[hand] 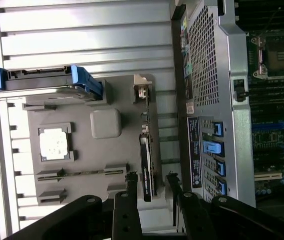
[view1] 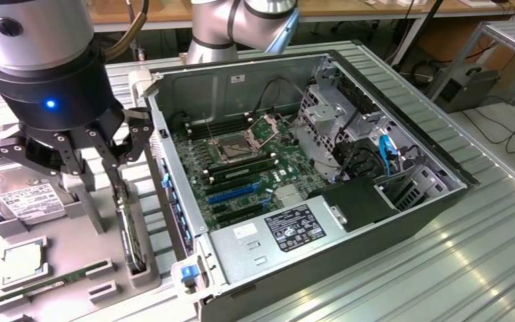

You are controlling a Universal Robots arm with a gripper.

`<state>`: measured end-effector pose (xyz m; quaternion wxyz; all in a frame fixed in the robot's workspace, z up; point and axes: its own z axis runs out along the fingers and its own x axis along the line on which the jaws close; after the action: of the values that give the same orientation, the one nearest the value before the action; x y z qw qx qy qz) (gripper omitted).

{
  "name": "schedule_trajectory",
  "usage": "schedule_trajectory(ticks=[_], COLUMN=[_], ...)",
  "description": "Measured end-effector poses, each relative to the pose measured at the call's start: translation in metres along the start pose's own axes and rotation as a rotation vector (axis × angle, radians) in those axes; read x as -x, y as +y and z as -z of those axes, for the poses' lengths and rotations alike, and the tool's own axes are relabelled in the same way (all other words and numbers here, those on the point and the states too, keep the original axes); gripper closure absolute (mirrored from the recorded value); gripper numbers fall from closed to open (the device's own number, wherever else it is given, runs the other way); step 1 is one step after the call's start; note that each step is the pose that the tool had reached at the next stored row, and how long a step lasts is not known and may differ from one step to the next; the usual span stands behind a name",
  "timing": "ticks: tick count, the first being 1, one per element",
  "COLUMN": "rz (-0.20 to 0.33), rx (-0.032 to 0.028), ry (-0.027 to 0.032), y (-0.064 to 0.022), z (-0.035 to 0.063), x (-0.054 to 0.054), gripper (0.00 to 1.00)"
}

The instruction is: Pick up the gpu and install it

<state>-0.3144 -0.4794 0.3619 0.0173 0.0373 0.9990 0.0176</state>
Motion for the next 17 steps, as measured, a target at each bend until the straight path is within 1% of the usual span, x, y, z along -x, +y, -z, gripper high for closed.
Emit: schedule_trajectory(ticks=[4,11,12,17], rz=[0.000,0.000,0.000,0.000], rx=[-0.0002,-0.0002,-0.0002,-0.0001], ry=[0.0002,0.0001,0.0001,0.0000], y=[-0.0003,-0.0008,-0.0010,-0.0016], z=[-0.0104,-0.0240,-0.0284,-0.0414], x=[0.000,-0.001,-0.001,-0.002], gripper=[0.64,0.64,0.64,0.64])
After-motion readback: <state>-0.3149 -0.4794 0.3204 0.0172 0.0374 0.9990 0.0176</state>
